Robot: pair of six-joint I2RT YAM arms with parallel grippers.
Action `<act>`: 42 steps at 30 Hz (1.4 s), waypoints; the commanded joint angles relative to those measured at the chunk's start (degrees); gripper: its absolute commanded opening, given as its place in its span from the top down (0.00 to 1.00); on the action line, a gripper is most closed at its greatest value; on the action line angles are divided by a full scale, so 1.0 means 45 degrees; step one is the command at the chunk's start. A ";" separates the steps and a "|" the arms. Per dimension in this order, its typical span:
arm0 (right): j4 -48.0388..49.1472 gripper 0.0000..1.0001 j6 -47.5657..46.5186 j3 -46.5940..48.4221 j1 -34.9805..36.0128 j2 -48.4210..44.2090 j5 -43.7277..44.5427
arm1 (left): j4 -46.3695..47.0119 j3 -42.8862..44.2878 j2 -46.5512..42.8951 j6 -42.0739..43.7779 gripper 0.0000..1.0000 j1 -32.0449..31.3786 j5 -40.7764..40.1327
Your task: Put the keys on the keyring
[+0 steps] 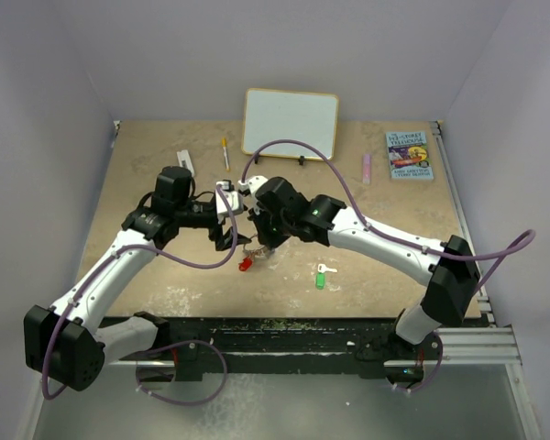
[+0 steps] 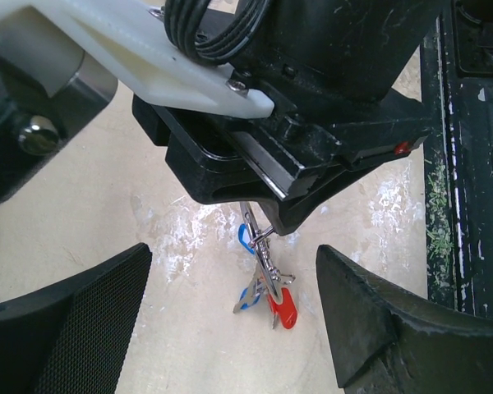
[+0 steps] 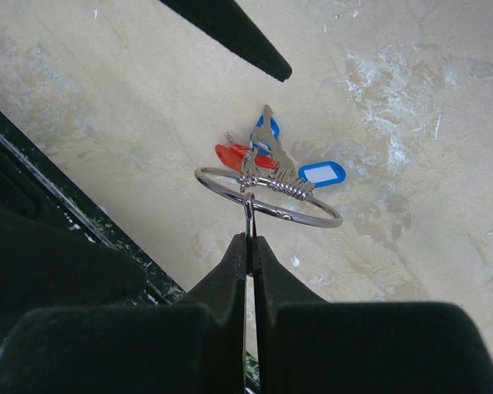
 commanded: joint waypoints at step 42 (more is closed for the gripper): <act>0.0049 1.00 -0.0136 0.1129 0.0112 -0.0503 -0.0738 | -0.0496 0.0182 0.0292 0.1144 0.19 -0.0213 0.0859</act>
